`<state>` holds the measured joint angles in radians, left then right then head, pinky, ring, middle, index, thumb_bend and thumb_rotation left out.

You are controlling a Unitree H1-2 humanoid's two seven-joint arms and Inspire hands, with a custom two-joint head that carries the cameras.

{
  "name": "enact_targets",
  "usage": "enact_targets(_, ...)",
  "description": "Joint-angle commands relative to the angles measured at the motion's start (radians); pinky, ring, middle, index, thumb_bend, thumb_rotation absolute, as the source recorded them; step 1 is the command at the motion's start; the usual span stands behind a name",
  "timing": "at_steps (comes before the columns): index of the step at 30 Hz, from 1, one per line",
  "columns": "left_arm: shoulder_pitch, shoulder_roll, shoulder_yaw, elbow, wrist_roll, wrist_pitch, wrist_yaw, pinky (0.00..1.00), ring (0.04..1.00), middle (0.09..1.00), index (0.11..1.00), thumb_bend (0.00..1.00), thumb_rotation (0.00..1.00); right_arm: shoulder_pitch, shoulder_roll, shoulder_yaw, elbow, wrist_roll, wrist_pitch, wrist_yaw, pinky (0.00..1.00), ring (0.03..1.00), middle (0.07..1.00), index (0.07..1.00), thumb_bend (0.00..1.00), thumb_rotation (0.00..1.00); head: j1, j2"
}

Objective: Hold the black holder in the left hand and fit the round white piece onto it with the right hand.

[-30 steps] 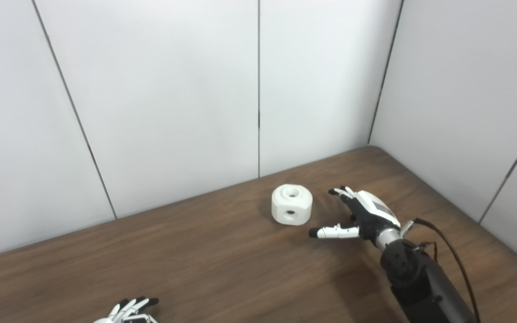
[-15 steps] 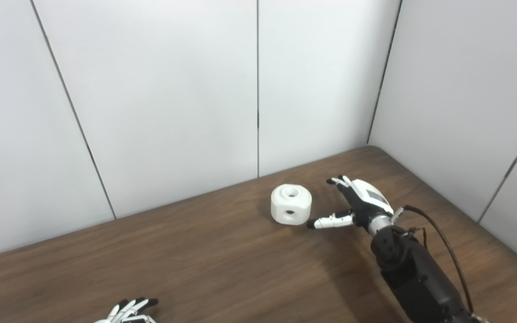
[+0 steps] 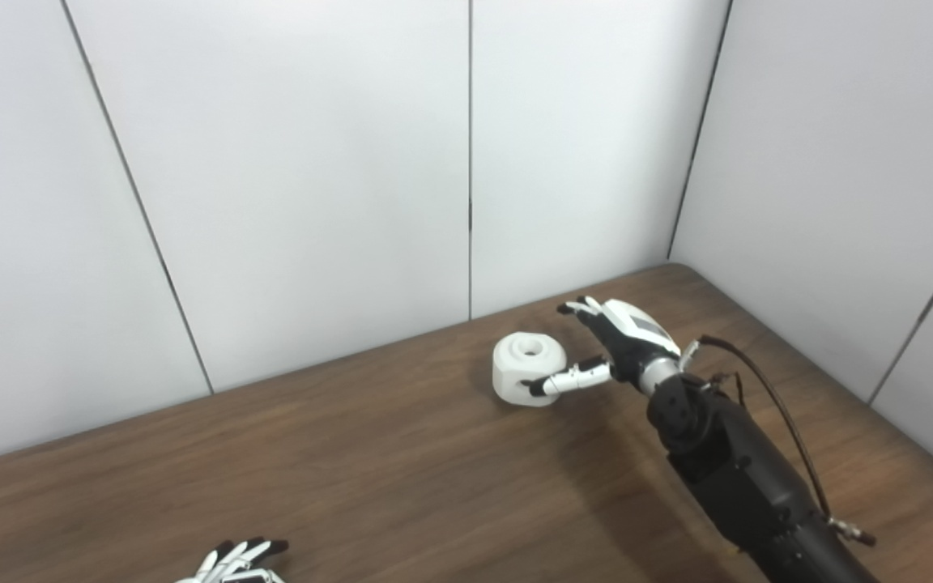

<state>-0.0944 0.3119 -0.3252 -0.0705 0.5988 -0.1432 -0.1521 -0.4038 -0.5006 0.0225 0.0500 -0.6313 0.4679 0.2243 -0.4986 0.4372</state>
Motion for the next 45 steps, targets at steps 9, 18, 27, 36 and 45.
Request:
enact_targets(9,0.015,0.006,-0.004,0.010,0.013,-0.012,0.006,1.00,0.932,0.879,0.479,0.51,0.05,-0.077,-0.025,0.043,0.033,0.013,-0.052,-0.033,0.99,1.000,1.000,0.888,1.00,0.49,0.007,-0.004)
enact_targets(18,0.021,0.011,-0.003,0.000,0.007,-0.013,0.005,1.00,0.933,0.882,0.479,0.51,0.05,-0.090,-0.041,0.067,0.034,0.015,-0.051,-0.010,0.99,1.000,1.000,0.899,1.00,0.51,0.002,0.002)
enact_targets(27,0.024,0.012,-0.001,-0.003,0.000,-0.014,0.004,1.00,0.931,0.881,0.479,0.51,0.05,-0.085,-0.033,0.070,0.049,0.000,-0.073,-0.074,0.95,1.000,1.000,0.791,0.95,0.46,0.002,0.004)
enact_targets(36,0.024,0.015,0.002,-0.009,-0.004,-0.013,-0.001,1.00,0.938,0.887,0.479,0.51,0.05,-0.079,-0.003,0.078,0.077,-0.061,-0.132,-0.257,0.89,1.000,0.950,0.483,0.51,0.14,0.001,0.009)
enact_targets(45,0.025,0.014,0.002,-0.011,-0.007,-0.013,-0.004,1.00,0.942,0.890,0.479,0.51,0.05,-0.073,-0.012,0.074,0.068,-0.053,-0.150,-0.257,0.91,1.000,0.942,0.480,0.51,0.14,0.001,0.011)
